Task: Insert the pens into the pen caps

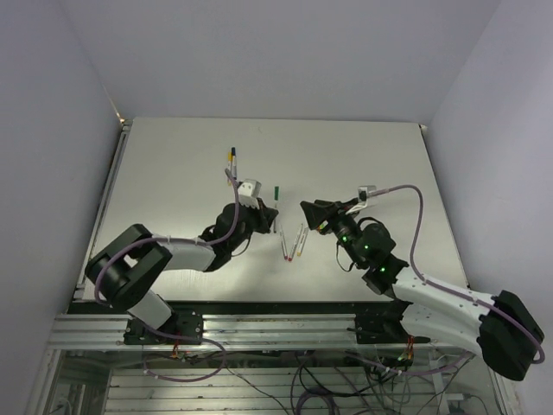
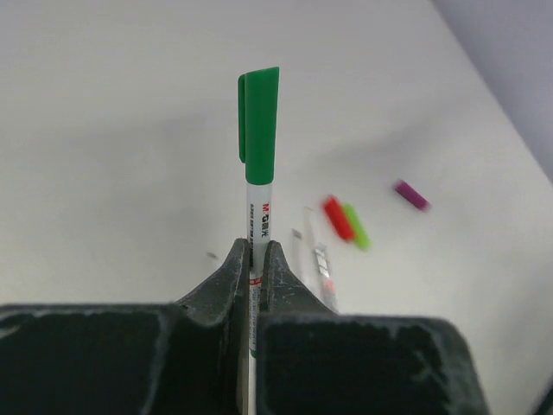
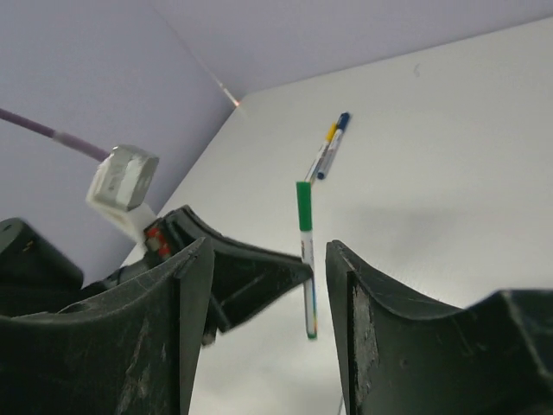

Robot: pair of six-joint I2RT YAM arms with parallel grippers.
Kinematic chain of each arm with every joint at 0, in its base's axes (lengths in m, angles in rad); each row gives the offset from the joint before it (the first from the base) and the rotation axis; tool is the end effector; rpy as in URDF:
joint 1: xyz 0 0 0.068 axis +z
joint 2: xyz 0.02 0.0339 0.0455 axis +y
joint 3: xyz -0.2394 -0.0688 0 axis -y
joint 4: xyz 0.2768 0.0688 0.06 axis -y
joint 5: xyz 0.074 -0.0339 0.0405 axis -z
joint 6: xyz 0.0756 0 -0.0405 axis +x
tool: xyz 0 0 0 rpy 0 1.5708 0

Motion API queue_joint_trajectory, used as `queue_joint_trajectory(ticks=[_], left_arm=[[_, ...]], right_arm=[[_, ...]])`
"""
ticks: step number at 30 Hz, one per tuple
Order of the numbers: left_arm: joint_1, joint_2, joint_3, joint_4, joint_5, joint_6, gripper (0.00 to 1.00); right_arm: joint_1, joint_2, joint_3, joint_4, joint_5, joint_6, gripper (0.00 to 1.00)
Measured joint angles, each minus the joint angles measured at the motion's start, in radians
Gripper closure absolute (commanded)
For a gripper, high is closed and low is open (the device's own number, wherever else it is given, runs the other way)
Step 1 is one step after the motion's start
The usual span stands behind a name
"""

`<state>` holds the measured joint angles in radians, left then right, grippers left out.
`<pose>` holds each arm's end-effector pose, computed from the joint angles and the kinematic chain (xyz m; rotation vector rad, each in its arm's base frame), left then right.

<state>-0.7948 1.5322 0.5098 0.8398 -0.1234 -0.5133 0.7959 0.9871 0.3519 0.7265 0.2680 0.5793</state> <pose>0.2538 -0.2453 0.1207 0.1633 1.8222 -0.8356 0.2191 0.1952 0.2107 0.0595 1.5499 0.9072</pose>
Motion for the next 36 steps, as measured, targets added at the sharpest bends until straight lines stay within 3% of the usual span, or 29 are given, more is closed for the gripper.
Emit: queue_joint_trajectory(ticks=[5,13,18,24,36], left_arm=[[0.147,0.091,0.124,-0.099,-0.003,0.003,0.93],[0.354,0.363,0.550,-0.298,0.042,0.043,0.93],[0.387,0.539,0.790,-0.466,0.042,0.088,0.93],[0.396,0.670,0.970,-0.628,0.040,0.126,0.93],[0.444,0.731,1.083,-0.760,-0.005,0.164,0.93]], right_arm=[[0.000,-0.104,0.001,-0.132,0.098,-0.009,0.47],[0.000,-0.183,-0.005,-0.290,0.200,-0.003,0.47],[0.000,-0.198,-0.006,-0.354,0.228,0.003,0.47],[0.000,-0.222,-0.013,-0.395,0.246,0.015,0.47],[0.000,-0.209,-0.031,-0.407,0.244,0.045,0.47]])
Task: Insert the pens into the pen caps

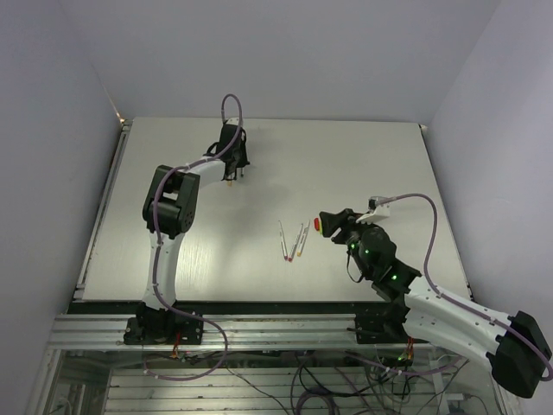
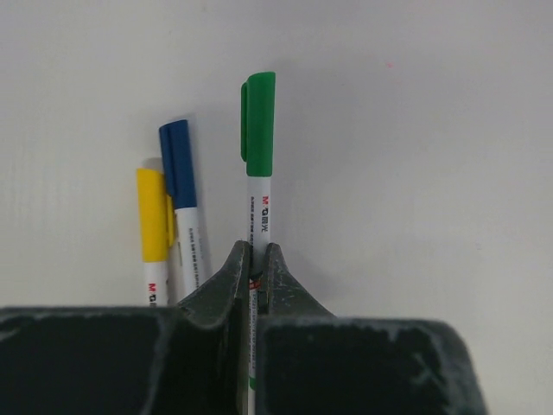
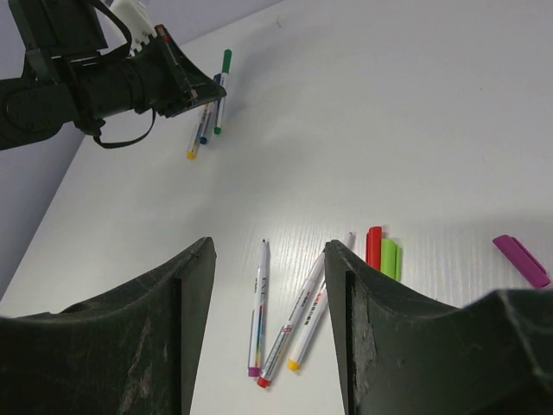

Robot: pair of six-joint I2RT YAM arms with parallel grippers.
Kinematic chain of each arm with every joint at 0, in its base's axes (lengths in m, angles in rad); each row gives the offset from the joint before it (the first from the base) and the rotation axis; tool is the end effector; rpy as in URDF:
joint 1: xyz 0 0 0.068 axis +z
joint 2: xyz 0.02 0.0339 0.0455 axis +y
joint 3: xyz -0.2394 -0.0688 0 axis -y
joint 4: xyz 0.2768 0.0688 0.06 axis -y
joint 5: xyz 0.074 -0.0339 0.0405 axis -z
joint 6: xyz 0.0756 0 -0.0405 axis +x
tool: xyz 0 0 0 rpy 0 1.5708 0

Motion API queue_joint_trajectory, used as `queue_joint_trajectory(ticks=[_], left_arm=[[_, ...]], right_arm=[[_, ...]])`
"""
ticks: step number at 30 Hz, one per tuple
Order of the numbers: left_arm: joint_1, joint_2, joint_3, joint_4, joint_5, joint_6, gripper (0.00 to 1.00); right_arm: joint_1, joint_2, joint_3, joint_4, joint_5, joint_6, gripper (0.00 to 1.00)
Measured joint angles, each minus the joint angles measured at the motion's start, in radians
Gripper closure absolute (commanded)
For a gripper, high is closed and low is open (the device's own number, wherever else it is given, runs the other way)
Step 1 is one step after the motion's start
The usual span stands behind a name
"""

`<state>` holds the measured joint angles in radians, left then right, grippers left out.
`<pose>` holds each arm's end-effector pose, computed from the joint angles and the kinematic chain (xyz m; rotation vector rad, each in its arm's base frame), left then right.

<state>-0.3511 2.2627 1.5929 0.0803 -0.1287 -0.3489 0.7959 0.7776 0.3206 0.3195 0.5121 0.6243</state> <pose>0.5205 -0.1803 0.0902 -0.0722 2.1656 -0.2656 0.2104 0.1619 0.1940 0.2387 1.7134 0.6230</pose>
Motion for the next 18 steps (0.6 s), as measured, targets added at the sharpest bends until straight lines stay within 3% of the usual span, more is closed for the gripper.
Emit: queue_joint_trajectory(ticks=[3,18], left_arm=[[0.004,0.012,0.003,-0.014,-0.010,0.002,0.91],[0.005,0.019,0.003,-0.025,-0.025,-0.019,0.61]], right_arm=[[0.000,0.013,0.000,0.000,-0.003,0.004,0.47],[0.000,0.032,0.000,0.004,-0.026,0.011,0.48]])
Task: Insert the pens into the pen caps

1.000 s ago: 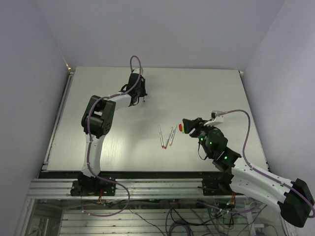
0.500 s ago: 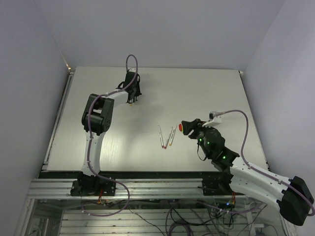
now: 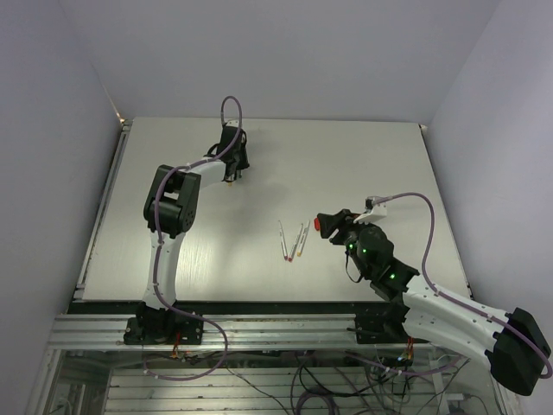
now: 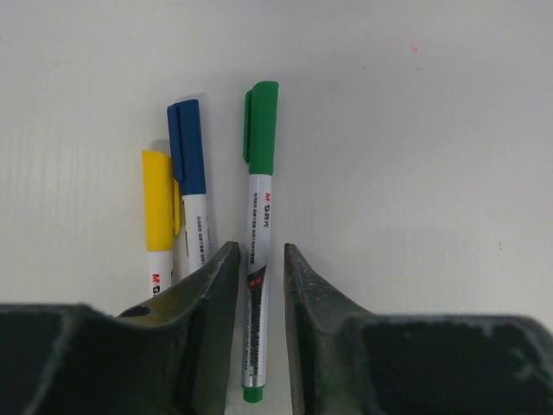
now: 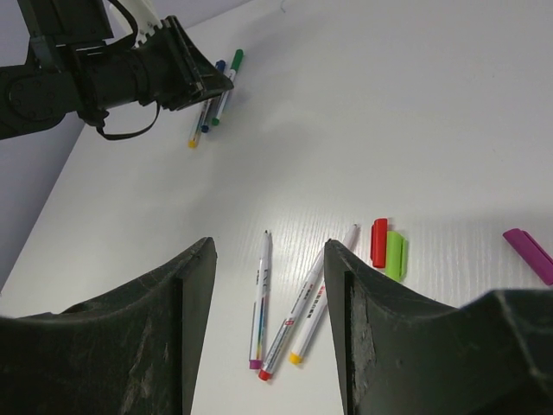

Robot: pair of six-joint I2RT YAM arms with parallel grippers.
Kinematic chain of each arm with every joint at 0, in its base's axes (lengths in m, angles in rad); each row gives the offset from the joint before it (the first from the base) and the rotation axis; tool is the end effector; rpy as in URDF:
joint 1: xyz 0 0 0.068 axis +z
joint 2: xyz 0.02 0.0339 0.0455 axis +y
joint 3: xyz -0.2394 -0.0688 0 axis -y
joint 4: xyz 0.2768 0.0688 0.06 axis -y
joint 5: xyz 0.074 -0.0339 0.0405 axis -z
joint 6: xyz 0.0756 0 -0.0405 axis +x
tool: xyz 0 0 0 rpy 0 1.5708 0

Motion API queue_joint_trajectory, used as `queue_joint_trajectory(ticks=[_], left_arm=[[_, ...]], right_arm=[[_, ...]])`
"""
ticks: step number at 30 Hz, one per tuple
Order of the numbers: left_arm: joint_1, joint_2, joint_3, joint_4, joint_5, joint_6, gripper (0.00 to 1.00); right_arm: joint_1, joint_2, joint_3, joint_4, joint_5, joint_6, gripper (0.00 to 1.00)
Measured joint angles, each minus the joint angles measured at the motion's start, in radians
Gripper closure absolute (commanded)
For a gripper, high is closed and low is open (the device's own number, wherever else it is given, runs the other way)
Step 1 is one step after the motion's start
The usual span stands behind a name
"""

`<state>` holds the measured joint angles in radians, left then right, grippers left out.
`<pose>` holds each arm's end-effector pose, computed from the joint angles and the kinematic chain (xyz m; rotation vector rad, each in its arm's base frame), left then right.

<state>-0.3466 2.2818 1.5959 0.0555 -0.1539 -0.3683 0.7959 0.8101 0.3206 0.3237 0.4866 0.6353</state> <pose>0.5199 -0.1754 0.0784 -0.1101 2.1995 -0.2324 0.2116 0.1656 0.1865 0.2225 1.7450 0.6337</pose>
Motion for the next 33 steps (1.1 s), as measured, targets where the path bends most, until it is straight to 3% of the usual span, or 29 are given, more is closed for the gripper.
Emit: queue_joint_trajectory(ticks=[14,20,23,31,33], left_arm=[[0.000,-0.142,-0.073,0.008,0.017,-0.025,0.56],[-0.013,-0.300,-0.274,0.085,0.049,-0.059,0.51],[-0.038,-0.386,-0.406,0.127,0.064,-0.077,0.49],[-0.273,-0.593,-0.688,0.172,0.008,-0.075,0.44],[-0.342,-0.624,-0.714,0.172,-0.008,-0.073,0.34]], right_arm=[[0.000,-0.016,0.000,0.001,0.001,0.000,0.45],[-0.002,-0.023,-0.009,-0.001,0.054,0.018,0.46],[-0.011,-0.023,-0.009,-0.009,0.088,0.031,0.40],[-0.192,-0.022,-0.015,-0.052,0.060,0.069,0.38],[-0.238,-0.022,-0.023,-0.053,0.035,0.076,0.39]])
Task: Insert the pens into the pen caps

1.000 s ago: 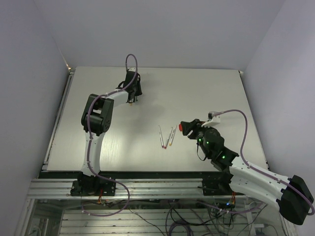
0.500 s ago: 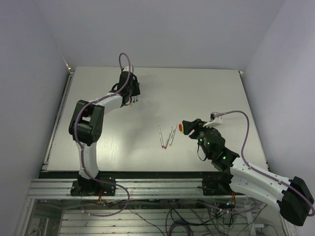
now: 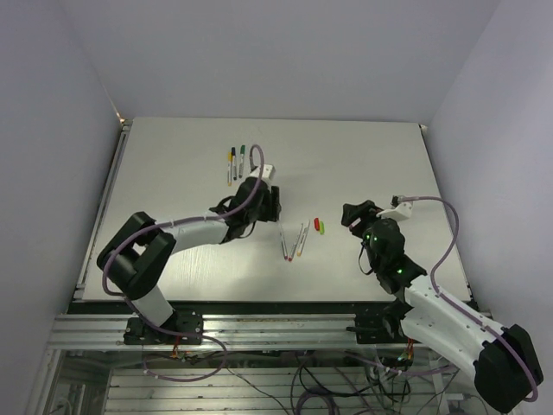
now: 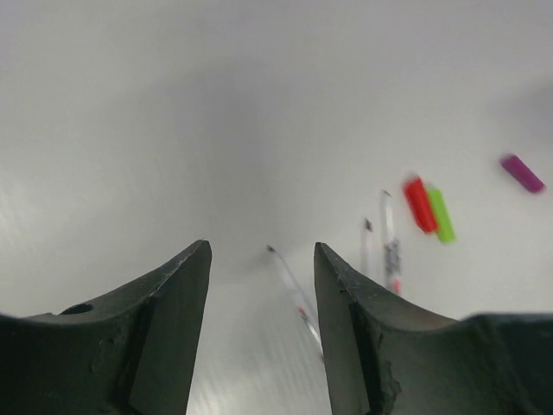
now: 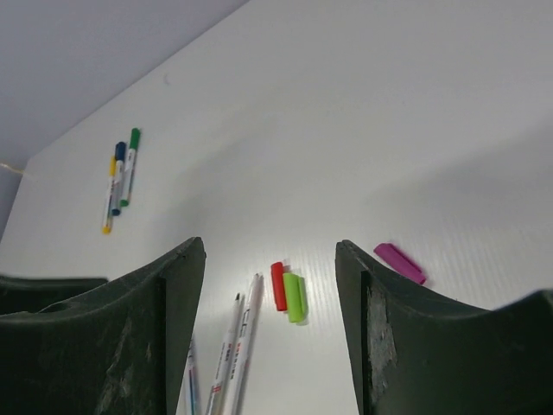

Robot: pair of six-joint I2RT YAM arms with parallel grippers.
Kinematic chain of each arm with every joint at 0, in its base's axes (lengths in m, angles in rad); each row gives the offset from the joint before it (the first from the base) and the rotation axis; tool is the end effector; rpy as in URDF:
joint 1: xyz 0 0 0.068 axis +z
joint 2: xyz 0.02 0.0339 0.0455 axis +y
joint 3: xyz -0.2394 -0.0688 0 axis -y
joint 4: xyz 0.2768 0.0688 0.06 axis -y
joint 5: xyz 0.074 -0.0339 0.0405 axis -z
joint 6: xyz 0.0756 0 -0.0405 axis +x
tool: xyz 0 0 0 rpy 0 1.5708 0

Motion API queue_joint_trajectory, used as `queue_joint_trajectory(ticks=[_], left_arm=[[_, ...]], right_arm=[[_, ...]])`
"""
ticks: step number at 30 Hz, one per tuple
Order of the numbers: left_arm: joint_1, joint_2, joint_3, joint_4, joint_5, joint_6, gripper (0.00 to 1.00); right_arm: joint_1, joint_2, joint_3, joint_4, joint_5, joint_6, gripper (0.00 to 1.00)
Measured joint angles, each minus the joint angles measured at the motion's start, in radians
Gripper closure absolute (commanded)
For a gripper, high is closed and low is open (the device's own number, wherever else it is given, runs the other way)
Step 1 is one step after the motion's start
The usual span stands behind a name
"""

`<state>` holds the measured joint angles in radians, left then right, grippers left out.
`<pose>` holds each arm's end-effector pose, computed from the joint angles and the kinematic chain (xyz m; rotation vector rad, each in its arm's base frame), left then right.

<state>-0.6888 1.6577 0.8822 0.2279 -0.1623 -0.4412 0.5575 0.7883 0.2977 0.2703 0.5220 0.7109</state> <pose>0.3222 -0.2495 0.1237 0.1680 2.1446 -0.4984 0.2404 0.1055 0.1753 0.5056 1.7103 0.4523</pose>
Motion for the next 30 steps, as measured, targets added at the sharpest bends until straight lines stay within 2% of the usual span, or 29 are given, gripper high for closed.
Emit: queue_joint_trajectory(ticks=[5,18,30], left_arm=[[-0.093,-0.035,-0.043,-0.001,-0.034,-0.003,0.27],[-0.231,-0.011,-0.029,-0.111,-0.174,-0.032,0.28],[-0.270,0.065,0.036,-0.225,-0.224,-0.058,0.39]], right_arm=[[-0.048,0.013,-0.007,-0.006,-0.038,0.005,0.42],[-0.071,0.005,-0.060,-0.008,-0.032,-0.001,0.45],[-0.214,0.097,-0.059,0.024,-0.073,-0.027,0.46]])
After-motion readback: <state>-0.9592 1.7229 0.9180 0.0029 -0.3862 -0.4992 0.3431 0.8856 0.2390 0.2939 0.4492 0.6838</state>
